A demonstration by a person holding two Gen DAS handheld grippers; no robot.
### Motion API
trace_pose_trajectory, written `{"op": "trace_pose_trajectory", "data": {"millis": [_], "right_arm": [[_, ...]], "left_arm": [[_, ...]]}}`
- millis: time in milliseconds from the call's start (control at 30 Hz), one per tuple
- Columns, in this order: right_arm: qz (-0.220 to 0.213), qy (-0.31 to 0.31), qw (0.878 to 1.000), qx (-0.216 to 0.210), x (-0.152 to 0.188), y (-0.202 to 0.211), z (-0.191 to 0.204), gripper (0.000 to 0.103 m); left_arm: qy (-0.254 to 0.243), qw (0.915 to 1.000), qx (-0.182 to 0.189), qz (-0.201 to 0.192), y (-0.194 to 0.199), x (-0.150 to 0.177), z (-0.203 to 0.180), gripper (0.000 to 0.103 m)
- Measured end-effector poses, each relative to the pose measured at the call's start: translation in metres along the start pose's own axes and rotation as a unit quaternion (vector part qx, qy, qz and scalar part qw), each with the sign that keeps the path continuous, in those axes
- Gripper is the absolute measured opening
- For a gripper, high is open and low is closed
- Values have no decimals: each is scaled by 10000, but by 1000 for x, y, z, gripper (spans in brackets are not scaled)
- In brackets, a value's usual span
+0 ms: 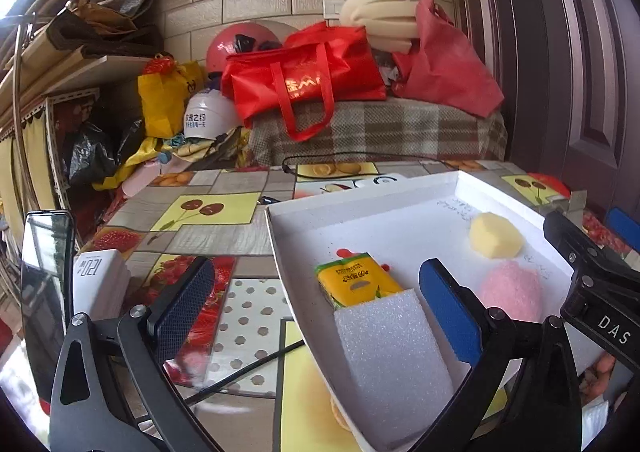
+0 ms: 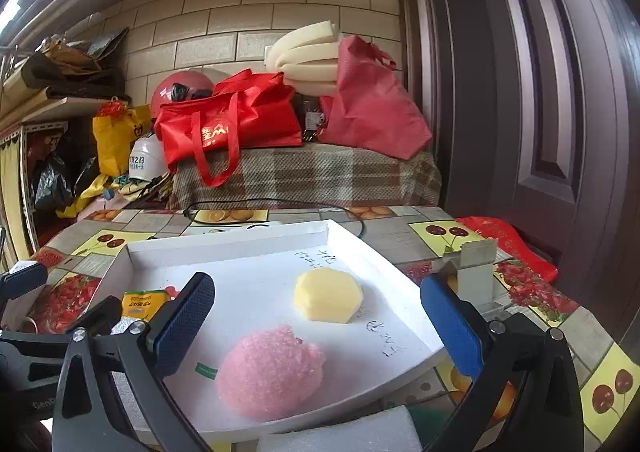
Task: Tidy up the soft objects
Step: 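Withdraw both tools from the tray back toward the remaining items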
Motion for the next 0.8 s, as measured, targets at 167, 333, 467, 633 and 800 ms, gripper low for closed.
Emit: {"op": "trace_pose_trajectory", "data": {"millis": [167, 333, 467, 633, 800], "right_arm": [[-36, 11, 9999, 138, 2, 11, -9, 103], [-83, -101, 9994, 335, 4, 25, -21, 103], [-93, -107, 9992, 364, 6, 37, -29, 103], [-75, -158, 9993, 337, 8, 52, -40, 103], [-131, -187, 9993, 306, 9, 69, -51, 103]], "left_arm": [[39, 9999, -55, -157, 7, 0, 2, 103], [79, 9999, -86, -89, 9, 4, 5, 103], [94, 9999, -103, -70, 14, 8, 8, 103], [118, 9999, -104, -49, 21, 12, 11, 103], [105, 9999, -53, -56, 28, 16, 13, 103]]}}
Point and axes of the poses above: each gripper's, at about its wrist camera, not at the fingertips, and y roughly against the way its jaws point, z to its left, x to its underside, the point moved 3 cm from there along -y, roughly the way its jaws point, and after that the axes turned 14 degrees about -y, right-handed, at the moved point
